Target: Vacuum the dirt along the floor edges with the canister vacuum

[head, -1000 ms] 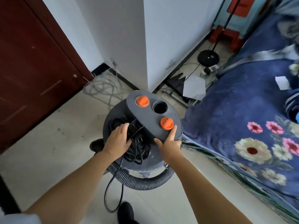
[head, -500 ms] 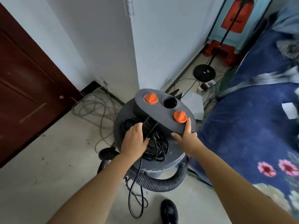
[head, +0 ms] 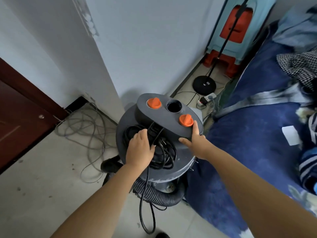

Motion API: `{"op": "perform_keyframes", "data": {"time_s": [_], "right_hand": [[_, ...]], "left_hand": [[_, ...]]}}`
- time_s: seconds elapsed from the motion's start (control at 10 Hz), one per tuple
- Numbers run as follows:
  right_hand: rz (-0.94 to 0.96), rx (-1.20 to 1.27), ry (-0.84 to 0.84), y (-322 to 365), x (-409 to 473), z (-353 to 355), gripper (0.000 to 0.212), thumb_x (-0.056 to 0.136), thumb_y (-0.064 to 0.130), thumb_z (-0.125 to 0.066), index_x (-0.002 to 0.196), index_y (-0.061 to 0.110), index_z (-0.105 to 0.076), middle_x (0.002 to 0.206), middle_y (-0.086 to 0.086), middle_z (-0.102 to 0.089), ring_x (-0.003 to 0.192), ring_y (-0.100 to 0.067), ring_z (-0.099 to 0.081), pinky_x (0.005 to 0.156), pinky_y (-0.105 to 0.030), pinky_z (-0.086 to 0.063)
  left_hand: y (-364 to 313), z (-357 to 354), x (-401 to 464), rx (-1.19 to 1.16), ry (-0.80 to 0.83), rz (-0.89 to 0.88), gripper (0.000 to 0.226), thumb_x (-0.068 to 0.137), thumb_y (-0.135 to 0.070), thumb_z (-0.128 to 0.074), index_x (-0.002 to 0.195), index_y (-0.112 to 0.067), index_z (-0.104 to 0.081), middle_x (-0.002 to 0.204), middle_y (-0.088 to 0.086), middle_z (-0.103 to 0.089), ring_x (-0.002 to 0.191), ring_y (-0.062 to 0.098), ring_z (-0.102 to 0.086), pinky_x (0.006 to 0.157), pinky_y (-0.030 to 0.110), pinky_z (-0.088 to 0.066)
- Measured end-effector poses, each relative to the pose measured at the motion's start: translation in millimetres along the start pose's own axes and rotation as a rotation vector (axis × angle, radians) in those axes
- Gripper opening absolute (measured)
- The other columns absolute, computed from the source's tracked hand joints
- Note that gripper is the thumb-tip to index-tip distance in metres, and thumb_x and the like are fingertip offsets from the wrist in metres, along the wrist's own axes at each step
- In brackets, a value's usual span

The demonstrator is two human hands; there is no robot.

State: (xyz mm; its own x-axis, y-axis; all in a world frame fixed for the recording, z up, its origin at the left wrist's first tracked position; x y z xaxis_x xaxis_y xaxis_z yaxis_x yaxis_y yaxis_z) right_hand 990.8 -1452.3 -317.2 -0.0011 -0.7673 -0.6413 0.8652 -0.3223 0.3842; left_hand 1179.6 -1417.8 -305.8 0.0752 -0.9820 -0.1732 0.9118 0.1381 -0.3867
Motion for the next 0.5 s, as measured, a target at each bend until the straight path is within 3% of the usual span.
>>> {"op": "perform_keyframes", "data": {"time_s": [0.1,0.3,0.4,0.5], "right_hand": [[-0.021,-0.015,0.027,-1,-2,-5,0.092,0.092,0.049,-0.048,0.148,0.025,0.021,0.135,-0.030,-0.035,0.096,-0.032,-0.051,0.090,-0.034,-0.040],[0.057,-0.009,-0.009,1,-3,-5,0.090,0.092,0.047,-0.051,0.149,0.024,0.015,0.138,-0.033,-0.036,0.118,-0.045,-0.047,0.094,-0.047,-0.042],[-0.051,-0.113,-0.015,-2,-7,-4,0.092,0.091,0.057,-0.045,0.149,0.024,0.018,0.142,-0.031,-0.029,0.122,-0.041,-0.043,0.098,-0.043,-0.038],[-0.070,-0.245,-0.094,10,-21,6,0.088,0.093,0.058,-0.041,0.151,0.021,0.014,0.155,-0.026,-0.002,0.145,-0.038,-0.007,0.114,-0.047,-0.018]], "left_hand": [[2,2,-4,-0.001,0.015,0.015,0.056,0.090,-0.024,-0.059,0.135,0.001,-0.036,0.128,0.014,-0.050,0.119,0.029,-0.048,0.099,0.032,-0.037],[1,6,-4,0.061,0.081,-0.012,0.054,0.093,-0.028,-0.053,0.136,-0.002,-0.032,0.129,0.011,-0.047,0.119,0.026,-0.046,0.096,0.031,-0.038],[0,10,-5,0.161,0.111,-0.041,0.053,0.095,-0.033,-0.048,0.134,-0.003,-0.031,0.128,0.010,-0.046,0.118,0.026,-0.045,0.094,0.031,-0.037],[-5,20,-5,0.234,0.155,-0.049,0.056,0.094,-0.039,-0.048,0.135,-0.005,-0.030,0.131,0.010,-0.042,0.121,0.027,-0.041,0.096,0.034,-0.036]]}}
Point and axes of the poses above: each hand's wrist, its own x-axis towards the middle knuckle, its own z-axis out of the back of the hand, y = z × x, the point moved 7 cm from there along x, towards the middle knuckle
